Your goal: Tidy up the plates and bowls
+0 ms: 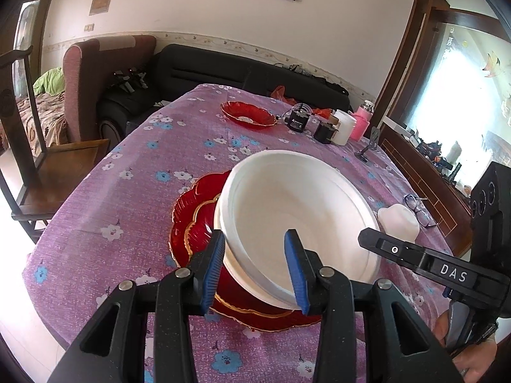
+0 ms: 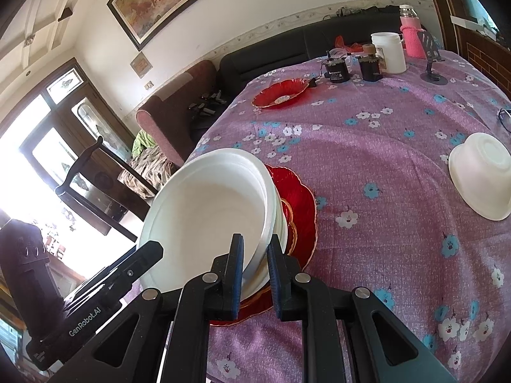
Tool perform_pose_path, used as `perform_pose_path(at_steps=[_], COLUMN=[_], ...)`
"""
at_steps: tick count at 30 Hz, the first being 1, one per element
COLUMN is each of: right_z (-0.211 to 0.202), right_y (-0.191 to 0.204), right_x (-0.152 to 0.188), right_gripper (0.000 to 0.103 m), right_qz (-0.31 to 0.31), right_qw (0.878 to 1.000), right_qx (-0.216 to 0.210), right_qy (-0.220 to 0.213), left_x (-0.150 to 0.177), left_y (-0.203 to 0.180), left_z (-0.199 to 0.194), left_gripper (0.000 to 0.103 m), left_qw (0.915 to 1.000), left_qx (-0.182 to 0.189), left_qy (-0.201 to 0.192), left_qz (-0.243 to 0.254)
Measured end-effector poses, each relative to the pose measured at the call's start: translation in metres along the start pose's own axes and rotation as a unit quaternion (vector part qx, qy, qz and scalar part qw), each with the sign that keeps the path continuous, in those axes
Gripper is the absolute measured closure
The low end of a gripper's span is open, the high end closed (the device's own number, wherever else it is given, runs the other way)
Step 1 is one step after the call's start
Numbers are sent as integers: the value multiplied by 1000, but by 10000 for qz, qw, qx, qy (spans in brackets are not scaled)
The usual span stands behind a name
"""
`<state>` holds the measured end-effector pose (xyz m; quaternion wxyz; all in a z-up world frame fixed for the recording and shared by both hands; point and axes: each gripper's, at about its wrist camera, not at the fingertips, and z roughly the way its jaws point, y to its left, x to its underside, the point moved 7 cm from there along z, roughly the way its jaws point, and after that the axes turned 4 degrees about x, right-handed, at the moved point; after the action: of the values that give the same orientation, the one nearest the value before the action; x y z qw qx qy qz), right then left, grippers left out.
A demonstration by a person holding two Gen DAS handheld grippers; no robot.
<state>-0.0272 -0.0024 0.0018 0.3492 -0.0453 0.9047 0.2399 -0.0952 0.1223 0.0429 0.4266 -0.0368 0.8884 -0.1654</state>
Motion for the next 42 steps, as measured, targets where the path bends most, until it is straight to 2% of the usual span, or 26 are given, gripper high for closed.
perform_pose_path(at_steps=[5, 14, 27, 42], right_z=[-3, -7, -15, -20], right_y=[-1, -5, -9, -15], right_x=[0, 2, 2, 3], right_gripper=[78, 75, 67, 62], right_qz=[13, 97, 185, 271], right_qw=[10000, 9999, 9997, 9994], right_qx=[10, -41, -86, -102], right_qy=[-38, -63, -144, -191], left_x=[-1, -3, -12, -14], left_y=[1, -4, -7, -9], left_z=[-1, -4, -17, -23], left_gripper=[62, 59, 38, 28], left_qw=[10000, 9991, 9929, 9886], left_qx=[-59, -297, -802, -1003], left_qy=[-44, -201, -654, -832], left_qz=[22, 241, 582, 759])
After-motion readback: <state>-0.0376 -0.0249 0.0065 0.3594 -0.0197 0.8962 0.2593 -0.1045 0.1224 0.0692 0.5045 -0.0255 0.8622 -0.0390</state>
